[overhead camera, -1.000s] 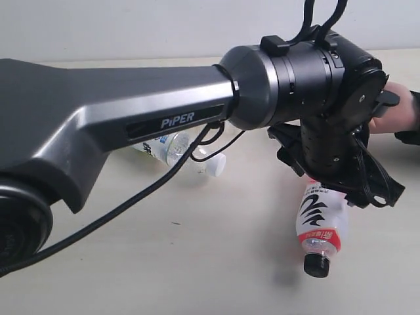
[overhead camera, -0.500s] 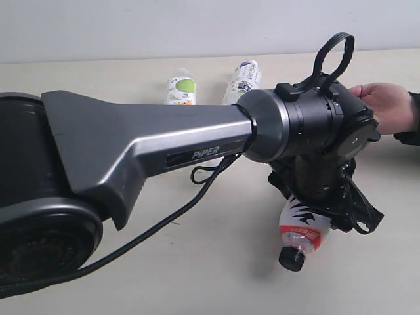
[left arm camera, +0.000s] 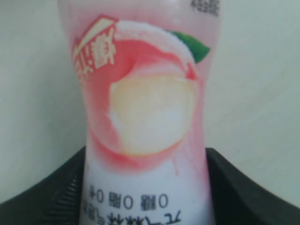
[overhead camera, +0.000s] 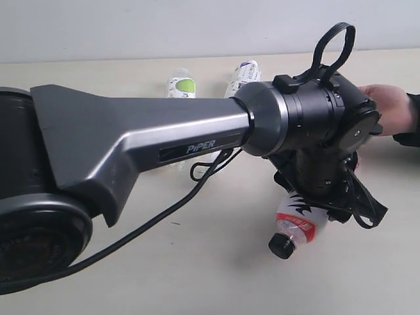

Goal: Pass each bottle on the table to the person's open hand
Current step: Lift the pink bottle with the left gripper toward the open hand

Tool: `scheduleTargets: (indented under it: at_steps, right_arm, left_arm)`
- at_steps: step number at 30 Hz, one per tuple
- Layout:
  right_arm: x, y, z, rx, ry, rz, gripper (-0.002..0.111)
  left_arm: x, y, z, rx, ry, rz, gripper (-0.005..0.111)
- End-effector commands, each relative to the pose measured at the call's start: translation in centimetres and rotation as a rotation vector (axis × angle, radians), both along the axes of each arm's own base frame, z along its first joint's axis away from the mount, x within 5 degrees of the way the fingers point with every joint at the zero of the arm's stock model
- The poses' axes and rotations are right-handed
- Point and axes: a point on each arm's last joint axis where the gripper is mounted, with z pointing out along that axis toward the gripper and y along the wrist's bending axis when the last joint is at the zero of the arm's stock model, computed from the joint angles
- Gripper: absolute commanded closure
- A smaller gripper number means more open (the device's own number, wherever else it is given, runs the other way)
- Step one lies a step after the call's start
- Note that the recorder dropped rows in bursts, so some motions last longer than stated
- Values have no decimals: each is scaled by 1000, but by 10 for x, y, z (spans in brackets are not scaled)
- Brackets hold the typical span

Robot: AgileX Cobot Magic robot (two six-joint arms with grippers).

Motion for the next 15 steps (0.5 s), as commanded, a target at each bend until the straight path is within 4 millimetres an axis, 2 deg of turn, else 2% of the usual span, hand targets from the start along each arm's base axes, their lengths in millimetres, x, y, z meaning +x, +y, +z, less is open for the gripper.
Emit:
scheduleTargets:
  at_steps: [1, 8, 15]
  right_arm:
    - [0, 0, -1, 1, -6, -7, 108]
    - [0, 0, -1, 1, -6, -7, 108]
    - [0, 0, -1, 1, -6, -7, 108]
  left_arm:
    - [-1, 1, 29, -50, -30, 9, 106]
    - [0, 1, 68, -159, -80, 36, 106]
    - [5, -11, 103, -337, -136, 76, 106]
